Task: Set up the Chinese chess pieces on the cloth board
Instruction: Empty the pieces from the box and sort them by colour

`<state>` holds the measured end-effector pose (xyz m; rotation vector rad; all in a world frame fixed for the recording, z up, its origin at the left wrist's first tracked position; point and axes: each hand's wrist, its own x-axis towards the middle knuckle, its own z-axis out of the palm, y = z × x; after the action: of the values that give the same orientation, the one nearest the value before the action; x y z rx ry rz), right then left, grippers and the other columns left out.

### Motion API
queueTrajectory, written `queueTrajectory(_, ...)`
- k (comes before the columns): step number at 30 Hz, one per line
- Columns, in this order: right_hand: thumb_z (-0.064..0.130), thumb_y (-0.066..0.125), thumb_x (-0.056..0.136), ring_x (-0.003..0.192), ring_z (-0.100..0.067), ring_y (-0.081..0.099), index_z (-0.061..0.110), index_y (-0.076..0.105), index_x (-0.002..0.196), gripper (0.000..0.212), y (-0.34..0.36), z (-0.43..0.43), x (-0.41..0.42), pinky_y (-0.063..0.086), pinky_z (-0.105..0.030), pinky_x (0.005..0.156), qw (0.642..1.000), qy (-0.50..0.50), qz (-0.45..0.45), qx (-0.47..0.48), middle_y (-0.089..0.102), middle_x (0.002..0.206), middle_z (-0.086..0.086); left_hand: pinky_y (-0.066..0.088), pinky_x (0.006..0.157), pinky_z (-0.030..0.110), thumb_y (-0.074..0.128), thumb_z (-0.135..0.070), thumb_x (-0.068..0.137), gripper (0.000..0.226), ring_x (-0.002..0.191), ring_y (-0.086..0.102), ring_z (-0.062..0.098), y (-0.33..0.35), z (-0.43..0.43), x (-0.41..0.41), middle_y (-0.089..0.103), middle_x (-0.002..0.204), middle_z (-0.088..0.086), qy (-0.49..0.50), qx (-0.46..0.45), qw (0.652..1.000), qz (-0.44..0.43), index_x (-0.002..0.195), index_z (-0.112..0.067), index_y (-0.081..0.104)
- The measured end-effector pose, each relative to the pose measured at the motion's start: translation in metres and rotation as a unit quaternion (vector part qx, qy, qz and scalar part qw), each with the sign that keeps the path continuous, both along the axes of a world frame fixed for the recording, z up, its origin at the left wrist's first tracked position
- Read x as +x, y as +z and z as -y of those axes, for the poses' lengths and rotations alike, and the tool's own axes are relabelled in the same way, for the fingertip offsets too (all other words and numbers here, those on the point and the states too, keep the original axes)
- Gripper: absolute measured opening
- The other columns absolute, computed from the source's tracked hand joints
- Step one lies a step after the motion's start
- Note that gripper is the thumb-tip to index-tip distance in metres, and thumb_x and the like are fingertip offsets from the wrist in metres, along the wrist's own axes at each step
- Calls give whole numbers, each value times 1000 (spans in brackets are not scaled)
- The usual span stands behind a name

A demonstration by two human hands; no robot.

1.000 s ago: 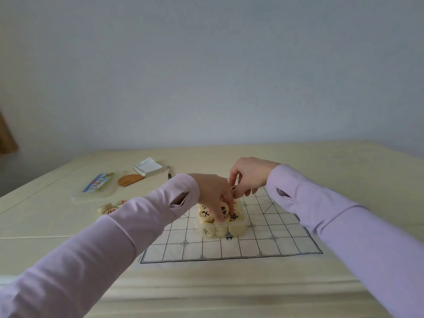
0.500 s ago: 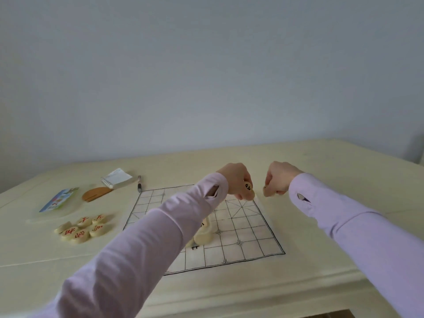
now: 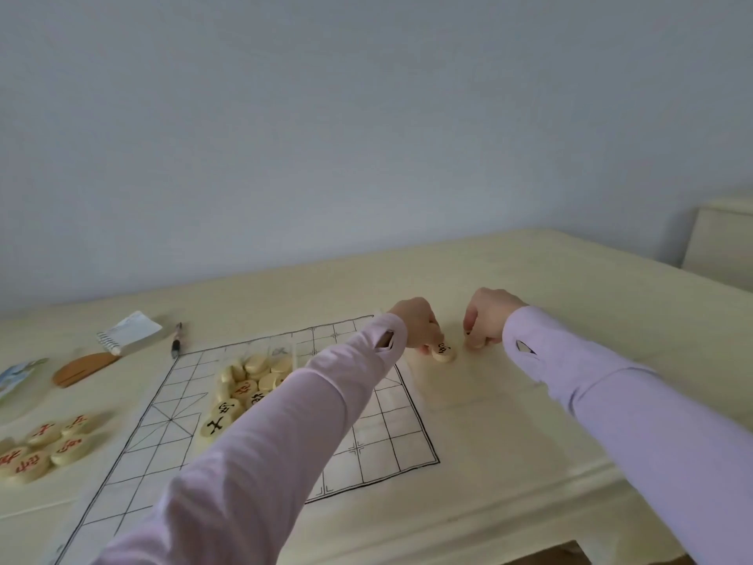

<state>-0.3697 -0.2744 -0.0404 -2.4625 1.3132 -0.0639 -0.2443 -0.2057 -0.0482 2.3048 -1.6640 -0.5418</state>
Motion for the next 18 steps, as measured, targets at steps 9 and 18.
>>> queueTrajectory(9, 11, 57, 84, 78, -25, 58, 8, 64, 110, 27, -3, 4, 2, 46, -26, 72, 999, -35, 34, -4, 65, 102, -11, 45, 81, 27, 46, -7, 91, 35, 108, 60, 25, -11, 14, 4, 63, 120, 8, 59, -45, 997, 20, 123, -14, 59)
queueTrajectory(18, 9, 46, 91, 107, -29, 58, 12, 57, 121, 32, 8, -21, 18, 44, -28, 80, 991, -71, 72, -86, 59, 120, -9, 38, 96, 28, 45, -10, 92, 43, 123, 47, 21, 8, -14, 18, 47, 137, 2, 1, -8, 994, 112, 133, -24, 50)
